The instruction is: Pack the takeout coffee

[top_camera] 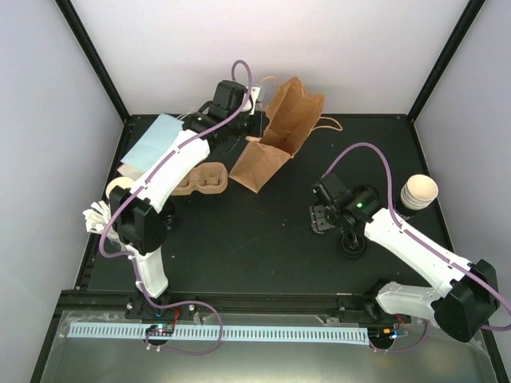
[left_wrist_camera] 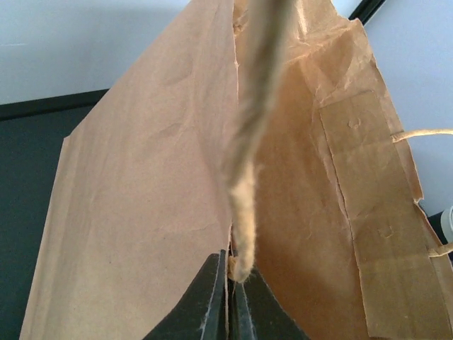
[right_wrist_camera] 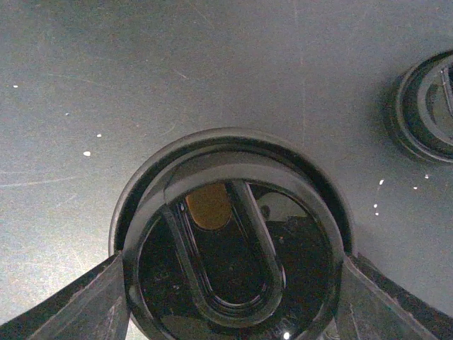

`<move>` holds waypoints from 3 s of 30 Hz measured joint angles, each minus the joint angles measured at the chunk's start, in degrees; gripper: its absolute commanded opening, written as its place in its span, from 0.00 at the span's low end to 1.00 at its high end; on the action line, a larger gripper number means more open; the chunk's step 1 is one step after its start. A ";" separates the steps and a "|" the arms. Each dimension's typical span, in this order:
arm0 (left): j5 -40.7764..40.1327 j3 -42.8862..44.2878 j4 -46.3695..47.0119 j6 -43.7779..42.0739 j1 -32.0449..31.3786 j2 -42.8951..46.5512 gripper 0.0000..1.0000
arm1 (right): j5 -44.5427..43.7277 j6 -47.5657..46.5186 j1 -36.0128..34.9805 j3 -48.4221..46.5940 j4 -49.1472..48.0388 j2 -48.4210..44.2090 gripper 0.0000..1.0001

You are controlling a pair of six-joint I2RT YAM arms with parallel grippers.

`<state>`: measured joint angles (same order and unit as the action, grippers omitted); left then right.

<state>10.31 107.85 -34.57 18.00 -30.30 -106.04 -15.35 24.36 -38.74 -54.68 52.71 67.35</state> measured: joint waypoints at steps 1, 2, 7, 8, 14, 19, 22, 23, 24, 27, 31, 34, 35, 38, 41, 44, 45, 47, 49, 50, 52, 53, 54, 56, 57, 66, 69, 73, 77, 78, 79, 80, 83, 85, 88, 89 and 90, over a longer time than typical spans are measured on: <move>0.74 0.00 0.31 0.33 0.39 -0.24 0.06 | 0.35 -0.04 0.00 0.00 -0.11 0.04 0.68; 1.36 0.00 0.52 0.61 0.72 -0.44 0.08 | 0.72 -0.07 0.00 0.00 -0.24 0.11 0.68; 3.30 0.02 1.51 1.46 2.25 -0.55 0.41 | 2.73 -0.09 0.04 0.02 -1.20 1.20 0.69; 3.72 0.02 1.60 1.64 2.56 -0.55 0.45 | 2.91 -0.11 0.07 0.02 -1.31 1.44 0.70; 5.03 0.02 0.33 1.27 4.07 0.20 0.64 | 3.93 -0.46 0.22 0.02 -1.57 2.71 0.74; 4.50 0.02 -2.62 -0.31 4.42 3.61 0.84 | 3.93 -1.01 0.22 0.02 -1.57 3.17 0.79; 3.04 -0.07 -4.72 -1.75 4.42 7.48 0.91 | 3.89 -1.38 0.22 0.02 -1.57 3.28 0.81; 2.40 -0.22 -5.20 -2.25 4.42 8.98 0.92 | 3.89 -1.38 0.22 0.02 -1.57 3.32 0.82; 1.46 -0.79 -5.55 -2.71 4.42 10.93 0.95 | 3.82 -1.40 0.22 0.02 -1.57 3.43 0.83; -1.09 -3.54 -6.49 -3.63 4.42 16.76 0.99 | 3.69 -1.42 0.22 0.02 -1.55 3.63 0.89; -5.01 -9.18 -7.87 -4.55 4.44 24.26 0.99 | 3.41 -1.46 0.22 0.02 -1.53 3.65 0.92; -7.52 -14.16 -9.51 -4.72 4.48 28.87 0.99 | 3.30 -1.57 0.22 -0.02 -1.46 3.63 0.96; -8.24 -15.37 -10.25 -4.72 4.50 29.97 0.99 | 3.28 -1.64 0.22 -0.11 -1.31 3.63 0.97; -10.99 -19.28 -12.02 -4.48 4.74 33.33 0.99 | 3.28 -1.81 0.24 -0.81 -1.01 3.39 0.98; -13.55 -23.93 -13.75 -4.04 4.85 36.87 0.99 | 3.23 -2.12 0.24 -2.10 -0.57 2.60 0.98; -14.71 -28.48 -14.47 -3.72 4.85 40.00 0.98 | 3.13 -2.64 0.26 -3.93 -0.07 1.88 0.98; -14.88 -29.86 -14.60 -3.61 4.87 40.92 0.96 | 3.06 -2.82 0.26 -4.44 0.04 1.73 0.98; -15.08 -32.28 -15.13 -3.23 5.09 42.34 0.93 | 3.04 -3.19 0.26 -5.27 0.28 1.33 0.98; -15.28 -33.59 -15.15 -2.89 5.53 42.45 0.89 | 2.99 -3.54 0.26 -6.01 0.61 0.98 0.98; -15.39 -34.23 -15.17 -2.71 5.79 42.14 0.85 | 2.95 -3.72 0.26 -6.43 0.85 0.85 0.98; -15.41 -35.50 -15.19 -1.99 6.71 40.57 0.80 | 2.80 -3.93 0.26 -6.99 0.98 0.59 0.98; -15.34 -36.00 -15.23 -1.55 7.30 39.30 0.77 | 2.78 -4.02 0.26 -7.30 1.05 0.39 0.98; -15.19 -36.44 -15.21 -1.25 7.89 37.70 0.74 | 2.78 -4.13 0.26 -7.50 1.11 0.17 0.98; -14.49 -37.09 -15.15 -0.57 8.66 34.03 0.68 | 2.82 -4.20 0.26 -7.67 1.11 -0.48 0.98; -13.92 -37.22 -15.15 -0.37 8.94 31.91 0.65 | 2.82 -4.22 0.26 -7.67 1.18 -0.76 0.98; -9.79 -38.38 -10.95 -0.42 8.83 18.71 0.73 | 3.28 -4.83 0.26 -7.67 1.40 -2.73 0.98; -9.88 -38.38 -8.59 -0.37 8.72 16.68 0.72 | 3.28 -5.01 0.26 -7.67 1.57 -2.97 0.98; -10.34 -38.23 -5.66 -0.37 8.39 14.23 0.69 | 3.30 -5.01 0.26 -7.67 1.73 -3.52 0.98; -11.98 -37.31 -3.43 -0.63 7.76 11.47 0.61 | 3.34 -5.01 0.26 -7.67 1.73 -4.00 0.98; -12.50 -37.00 -3.13 -0.68 7.58 10.86 0.57 | 3.37 -5.01 0.26 -7.67 1.73 -4.09 0.98; -13.00 -36.70 -2.78 -0.68 7.37 10.23 0.54 | 3.41 -5.01 0.26 -7.67 1.73 -4.11 0.98; -13.42 -36.52 -2.38 -0.66 7.28 9.75 0.51 | 3.48 -5.01 0.26 -7.67 1.73 -4.11 0.98; -14.47 -35.89 -1.60 -0.68 7.15 8.24 0.48 | 3.52 -5.01 0.26 -7.67 1.73 -4.11 0.98; -15.06 -35.71 -1.31 -0.66 7.08 7.39 0.47 | 3.54 -5.01 0.26 -7.67 1.73 -4.11 0.98; -15.85 -35.56 -1.14 -0.66 7.08 6.38 0.46 | 3.54 -5.01 0.26 -7.67 1.73 -4.11 0.98; -16.13 -35.43 -1.14 -0.66 7.08 6.03 0.45 | 3.54 -5.01 0.26 -7.67 1.75 -4.11 0.98; -16.35 -35.12 -1.16 -0.66 7.08 5.60 0.43 | 3.54 -5.01 0.26 -7.67 1.75 -4.11 0.98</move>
<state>-6.04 72.73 -35.73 17.34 -23.22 -100.44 -11.81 19.35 -38.48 -62.35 54.46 63.24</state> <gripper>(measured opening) 0.464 0.981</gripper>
